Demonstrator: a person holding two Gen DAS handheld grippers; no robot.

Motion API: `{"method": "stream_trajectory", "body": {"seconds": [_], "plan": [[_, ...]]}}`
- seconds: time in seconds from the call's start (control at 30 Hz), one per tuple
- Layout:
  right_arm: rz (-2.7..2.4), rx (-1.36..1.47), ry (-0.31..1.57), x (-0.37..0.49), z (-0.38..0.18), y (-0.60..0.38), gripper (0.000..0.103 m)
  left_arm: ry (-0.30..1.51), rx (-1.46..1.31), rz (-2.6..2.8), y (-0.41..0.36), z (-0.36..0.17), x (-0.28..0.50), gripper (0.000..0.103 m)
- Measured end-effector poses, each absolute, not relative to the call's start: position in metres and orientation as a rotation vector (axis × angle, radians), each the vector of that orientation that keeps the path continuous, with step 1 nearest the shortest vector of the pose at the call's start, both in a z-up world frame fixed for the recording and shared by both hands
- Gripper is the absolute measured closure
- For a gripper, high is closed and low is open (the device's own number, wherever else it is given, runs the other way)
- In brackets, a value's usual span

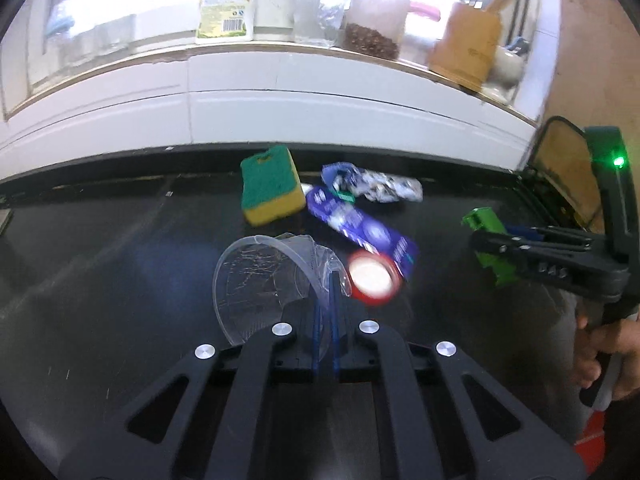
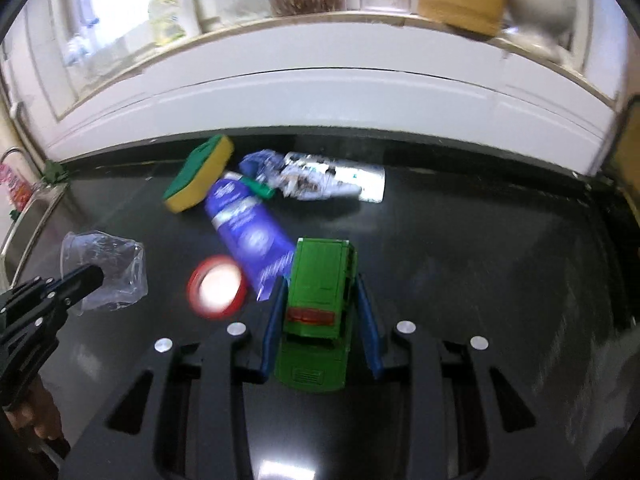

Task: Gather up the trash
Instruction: 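Grasp the clear plastic cup with the left gripper while the right grasps the green toy car, then carry the cup and toy car to the bin and open both grippers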

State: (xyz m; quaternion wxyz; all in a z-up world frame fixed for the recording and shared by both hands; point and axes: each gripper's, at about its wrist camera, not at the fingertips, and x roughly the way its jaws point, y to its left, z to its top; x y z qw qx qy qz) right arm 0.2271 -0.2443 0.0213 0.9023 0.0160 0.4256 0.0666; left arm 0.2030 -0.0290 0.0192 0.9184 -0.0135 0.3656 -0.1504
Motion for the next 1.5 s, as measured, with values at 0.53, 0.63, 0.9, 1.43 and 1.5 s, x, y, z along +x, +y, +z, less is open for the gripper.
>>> {"method": "stream_trajectory", "body": {"seconds": [0.53, 0.63, 0.9, 1.43, 1.5], "plan": [[0.174, 0.052, 0.84, 0.086, 0.044, -0.246, 0.069, 0.781, 0.045, -0.226, -0.023, 0.012, 0.095, 0.1], [0.211, 0.042, 0.824, 0.083, 0.051, -0.227, 0.068, 0.763, 0.033, -0.188, -0.005, 0.019, 0.086, 0.1], [0.481, -0.072, 0.8, 0.073, 0.067, -0.087, 0.068, 0.722, -0.054, 0.028, 0.107, 0.037, 0.03, 0.1], [1.141, -0.343, 0.888, -0.06, 0.02, 0.259, 0.068, 0.812, -0.309, 0.614, 0.353, -0.014, -0.169, 0.1], [1.167, -0.372, 0.917, -0.068, 0.004, 0.279, 0.068, 0.841, -0.342, 0.64, 0.369, -0.031, -0.181, 0.1]]}}
